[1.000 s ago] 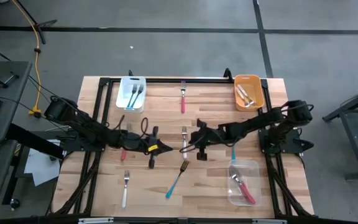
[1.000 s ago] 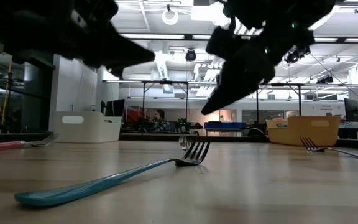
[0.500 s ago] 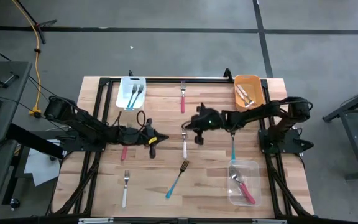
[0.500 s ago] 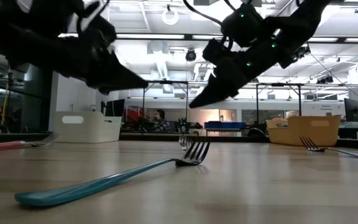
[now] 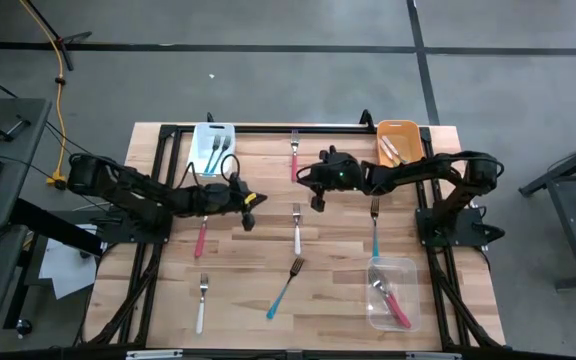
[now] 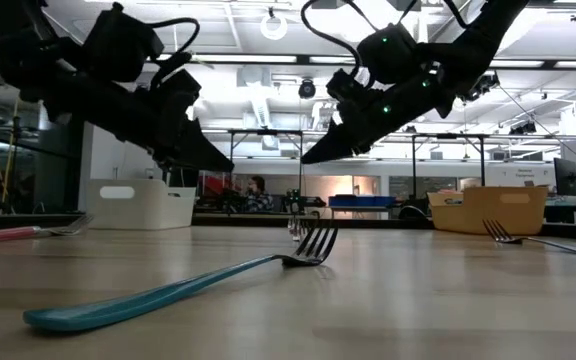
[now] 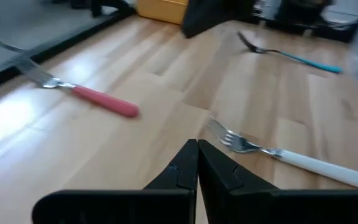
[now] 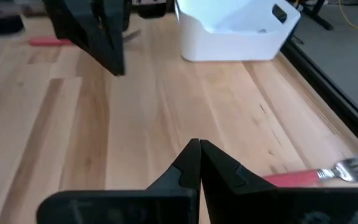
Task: Sort silverware by color (type)
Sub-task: Put the top blue fork into the white bin
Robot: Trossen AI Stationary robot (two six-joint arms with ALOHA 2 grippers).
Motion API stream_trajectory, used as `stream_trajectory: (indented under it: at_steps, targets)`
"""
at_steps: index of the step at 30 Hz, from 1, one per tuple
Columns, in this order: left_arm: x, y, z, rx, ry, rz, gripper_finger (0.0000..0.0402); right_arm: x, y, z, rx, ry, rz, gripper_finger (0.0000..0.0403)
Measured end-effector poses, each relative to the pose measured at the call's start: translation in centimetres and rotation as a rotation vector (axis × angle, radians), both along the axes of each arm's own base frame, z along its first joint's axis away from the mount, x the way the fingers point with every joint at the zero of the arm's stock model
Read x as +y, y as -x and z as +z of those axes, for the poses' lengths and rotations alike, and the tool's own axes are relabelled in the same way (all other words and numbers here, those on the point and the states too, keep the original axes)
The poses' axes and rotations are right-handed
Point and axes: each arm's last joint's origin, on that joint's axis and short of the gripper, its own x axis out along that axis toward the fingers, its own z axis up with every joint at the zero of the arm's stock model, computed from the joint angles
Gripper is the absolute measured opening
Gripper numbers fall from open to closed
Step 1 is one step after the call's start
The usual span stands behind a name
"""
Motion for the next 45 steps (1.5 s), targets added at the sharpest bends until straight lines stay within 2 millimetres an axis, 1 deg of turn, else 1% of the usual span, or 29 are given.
stream_trajectory:
  at_steps: [3,6,8,12,15,17,20,23,25,26,30,35,39,42,45]
  targets:
    - [0.1,0.0,0.0,0.0,0.033,-0.068,0.0001,0.0,0.1,-0.2,0.026,0.018,0.011,0.0]
    - [-0.4,-0.1,-0.1,0.006,0.023,-0.106,0.0001,0.8,0.0,-0.4,0.056,0.03,0.044,0.0]
    - [-0.8,-0.1,-0.1,0.011,0.006,-0.129,0.0001,2.1,-0.2,-0.6,0.075,0.042,0.093,0.0]
    - [-1.3,-0.1,0.0,0.01,0.002,-0.153,0.0001,5.7,-0.6,-0.7,0.083,0.043,0.204,0.0]
    - [-1.4,-0.1,-0.1,0.018,-0.017,-0.166,0.0001,8.5,-0.6,-0.8,0.098,0.004,0.269,0.0004]
    - [-1.5,-0.1,-0.1,0.022,-0.025,-0.17,0.0001,10.0,-0.5,-0.9,0.099,-0.032,0.299,0.0014]
    - [-1.4,-0.1,-0.1,0.022,-0.027,-0.17,0.0001,11.6,-0.3,-1.0,0.109,-0.059,0.279,0.0037]
    - [-1.4,-0.1,-0.1,0.023,-0.032,-0.172,0.0001,12.5,-0.2,-1.0,0.108,-0.064,0.256,0.0067]
    - [-1.4,-0.1,-0.1,0.026,-0.043,-0.176,0.0001,12.7,-0.2,-1.0,0.124,-0.095,0.22,0.0085]
    - [-1.4,-0.1,-0.1,0.026,-0.043,-0.176,0.0001,12.6,-0.2,-1.1,0.158,-0.131,0.181,0.0093]
    - [-1.4,-0.1,-0.1,0.028,-0.043,-0.177,0.0001,11.4,0.3,-1.1,0.404,-0.265,-0.067,0.012]
    - [-1.4,-0.1,-0.1,0.03,-0.043,-0.177,0.0001,9.6,2.2,-0.7,0.703,-0.328,-0.353,0.0143]
    - [-1.5,-0.1,-0.2,0.038,-0.041,-0.181,0.0001,8.9,4.7,-0.9,0.912,-0.378,-0.539,0.0148]
    - [-1.5,-0.1,-0.2,0.039,-0.041,-0.182,0.0001,8.8,6.6,-1.1,0.96,-0.401,-0.654,0.0148]
    - [-1.5,-0.1,-0.2,0.039,-0.04,-0.183,0.0001,8.6,8.3,-1.7,0.927,-0.451,-0.726,0.0143]
